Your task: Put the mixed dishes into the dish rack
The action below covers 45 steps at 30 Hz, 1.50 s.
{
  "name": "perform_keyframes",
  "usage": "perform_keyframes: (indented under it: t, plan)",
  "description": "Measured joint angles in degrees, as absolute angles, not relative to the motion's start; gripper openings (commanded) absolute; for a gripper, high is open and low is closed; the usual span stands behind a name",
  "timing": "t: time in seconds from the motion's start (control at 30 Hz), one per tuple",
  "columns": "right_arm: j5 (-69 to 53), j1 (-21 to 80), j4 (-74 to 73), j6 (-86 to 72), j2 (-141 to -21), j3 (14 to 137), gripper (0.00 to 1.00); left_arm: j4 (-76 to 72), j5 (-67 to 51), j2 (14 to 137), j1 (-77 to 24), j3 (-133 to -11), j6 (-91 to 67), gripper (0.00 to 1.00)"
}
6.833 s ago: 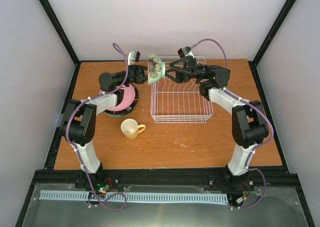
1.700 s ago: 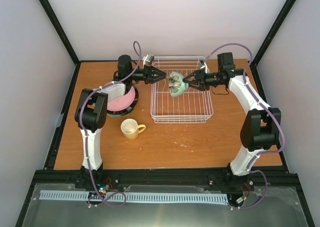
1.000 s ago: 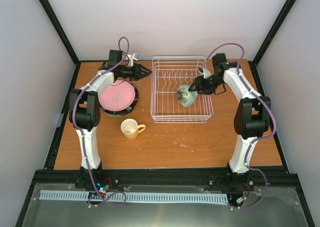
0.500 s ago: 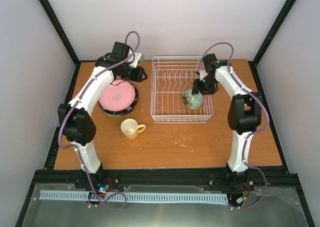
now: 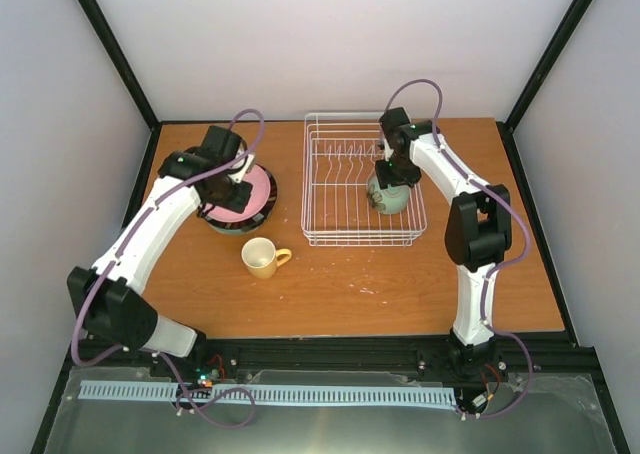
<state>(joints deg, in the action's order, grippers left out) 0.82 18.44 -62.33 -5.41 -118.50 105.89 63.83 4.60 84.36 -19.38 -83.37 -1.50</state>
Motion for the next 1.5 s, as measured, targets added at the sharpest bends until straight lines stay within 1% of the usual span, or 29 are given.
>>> perform_keyframes:
  t: [0.1, 0.23, 0.27, 0.3, 0.33, 0.37, 0.43, 0.47, 0.53, 0.63, 0.83, 1.13, 1.5]
  plan:
    - [2.7, 18.8, -62.2, -5.6, -118.5, 105.8, 0.03, 64.6, 5.8, 80.8, -19.5, -81.6, -0.4, 0.43]
    - [4.6, 19.2, -62.0, -6.1, -118.5, 105.7, 0.03, 64.3, 5.2, 77.0, -19.9, -78.7, 1.5, 0.44]
    - [4.8, 19.3, -61.9, -6.3, -118.5, 105.6, 0.06, 64.2, 4.6, 76.1, -20.0, -77.4, 2.1, 0.44]
    - [5.0, 19.4, -61.9, -6.5, -118.5, 105.5, 0.16, 64.3, 4.1, 75.4, -20.1, -75.9, 2.7, 0.44]
    - [5.1, 19.4, -61.8, -6.5, -118.5, 105.4, 0.32, 64.3, 3.5, 75.0, -20.3, -74.7, 3.1, 0.45]
    - [5.2, 19.4, -61.7, -6.7, -118.5, 105.3, 0.36, 64.2, 3.0, 74.7, -20.4, -73.4, 3.6, 0.45]
    - [5.6, 19.4, -61.3, -7.2, -118.5, 104.6, 0.38, 64.2, 2.0, 74.0, -20.4, -70.5, 4.4, 0.45]
    - [5.6, 19.4, -61.3, -7.3, -118.5, 104.5, 0.40, 64.1, 1.7, 73.7, -20.4, -69.3, 4.8, 0.45]
    - [5.7, 19.4, -61.0, -7.6, -118.5, 104.0, 0.50, 63.9, 1.2, 72.7, -20.5, -67.1, 5.4, 0.46]
    - [5.8, 19.4, -60.9, -8.1, -118.5, 103.8, 0.59, 63.4, 0.8, 70.6, -20.5, -64.7, 6.0, 0.46]
    - [6.8, 19.3, -60.4, -9.2, -118.3, 103.8, 0.71, 62.5, -0.1, 68.9, -20.7, -62.7, 6.7, 0.47]
    - [7.6, 19.2, -60.5, -10.1, -116.8, 103.8, 0.73, 61.3, -1.2, 71.2, -23.8, -62.7, 7.1, 0.47]
    - [8.2, 19.2, -60.5, -10.7, -110.5, 105.7, 0.73, 60.2, -0.8, 72.5, -24.2, -59.2, 8.6, 0.46]
